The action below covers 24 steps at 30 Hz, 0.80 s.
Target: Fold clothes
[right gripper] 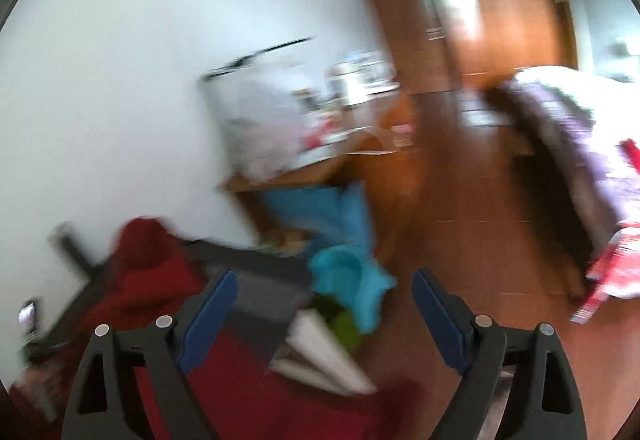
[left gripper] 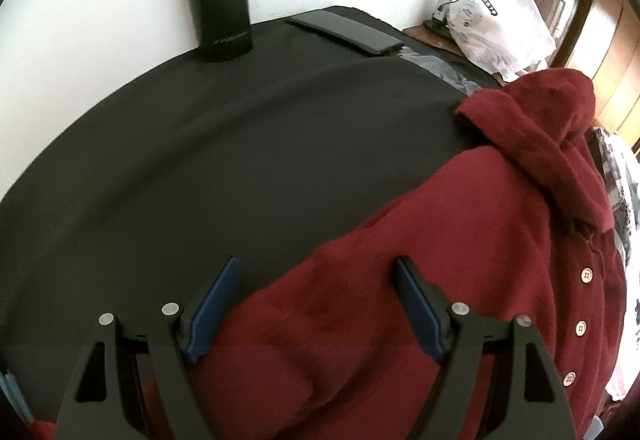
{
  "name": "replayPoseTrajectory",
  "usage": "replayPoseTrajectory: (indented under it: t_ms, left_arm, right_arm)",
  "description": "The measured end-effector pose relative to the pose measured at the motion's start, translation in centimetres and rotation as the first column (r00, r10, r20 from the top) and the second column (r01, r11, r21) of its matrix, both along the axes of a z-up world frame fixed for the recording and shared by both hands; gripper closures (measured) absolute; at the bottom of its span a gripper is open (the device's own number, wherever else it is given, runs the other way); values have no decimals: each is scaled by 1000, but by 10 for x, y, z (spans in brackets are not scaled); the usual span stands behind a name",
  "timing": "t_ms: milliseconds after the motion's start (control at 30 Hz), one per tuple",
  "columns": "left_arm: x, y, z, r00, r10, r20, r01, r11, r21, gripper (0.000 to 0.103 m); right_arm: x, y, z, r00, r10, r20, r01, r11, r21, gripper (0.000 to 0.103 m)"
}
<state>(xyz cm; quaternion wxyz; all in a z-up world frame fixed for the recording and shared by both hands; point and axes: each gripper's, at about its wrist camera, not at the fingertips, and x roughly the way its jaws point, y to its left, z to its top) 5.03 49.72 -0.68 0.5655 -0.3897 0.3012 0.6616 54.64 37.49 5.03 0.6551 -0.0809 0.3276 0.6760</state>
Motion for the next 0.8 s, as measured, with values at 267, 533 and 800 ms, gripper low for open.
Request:
replayPoseTrajectory:
  t_ms: [267, 533, 800]
  left_arm:
    - [-2, 2, 1, 1000, -1, -10, 1, 1000, -15, 21]
    - [6, 22, 0, 998, -63, 4, 63, 998, -19, 21]
    - [22, 39, -10, 985, -168, 27, 169, 985, -40, 16]
  right_arm:
    - [-91, 65, -49, 902, 426, -73, -432, 893, -126, 12]
    - [-81, 81, -86, 888, 446, -113, -460, 867, -191, 12]
    - [-112, 71, -87, 835, 550, -4, -542, 823, -170, 12]
